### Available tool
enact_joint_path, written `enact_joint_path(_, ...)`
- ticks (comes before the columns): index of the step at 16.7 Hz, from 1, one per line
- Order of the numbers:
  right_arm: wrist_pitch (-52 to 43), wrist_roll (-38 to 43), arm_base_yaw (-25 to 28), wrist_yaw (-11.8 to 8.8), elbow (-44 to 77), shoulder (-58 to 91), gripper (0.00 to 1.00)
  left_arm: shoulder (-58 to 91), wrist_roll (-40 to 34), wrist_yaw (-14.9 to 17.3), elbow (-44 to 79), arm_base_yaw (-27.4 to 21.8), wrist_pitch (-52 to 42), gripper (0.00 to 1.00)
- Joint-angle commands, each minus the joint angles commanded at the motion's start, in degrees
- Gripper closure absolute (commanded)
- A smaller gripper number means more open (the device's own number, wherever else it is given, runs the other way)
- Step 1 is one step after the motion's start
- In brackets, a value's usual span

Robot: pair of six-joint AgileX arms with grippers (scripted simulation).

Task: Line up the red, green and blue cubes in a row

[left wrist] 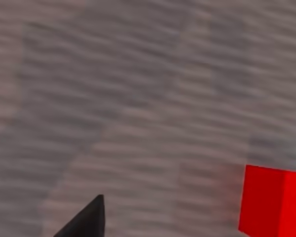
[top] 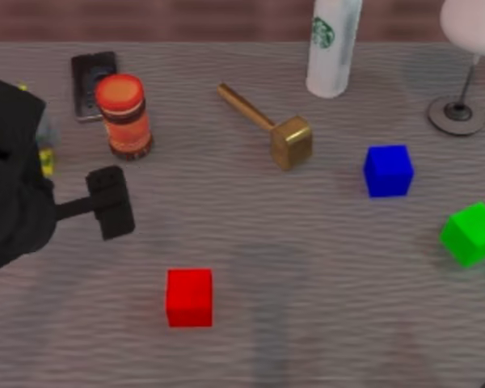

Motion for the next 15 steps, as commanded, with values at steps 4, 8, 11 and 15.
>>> enact_joint_path(4, -12.55, -4.02, 1.48, 0.1, 16.14, 25.89, 0.0, -24.07, 7.58, 0.05, -17.74, 8.75, 11.64, 0.0)
enact_joint_path(8, -24.05, -7.7, 2.86, 0.17, 31.09, 48.19, 0.0, -45.07, 16.82, 0.45, -32.63, 15.64, 22.5, 0.0)
enact_joint_path(11, -30.6, -9.87, 3.7, 0.19, 40.34, 60.34, 0.0, -56.15, 23.58, 0.96, -39.95, 19.09, 29.5, 0.0)
enact_joint_path(15, -36.07, -11.8, 4.41, 0.21, 48.97, 71.13, 0.0, -65.82, 30.55, 1.58, -45.09, 21.71, 36.46, 0.0)
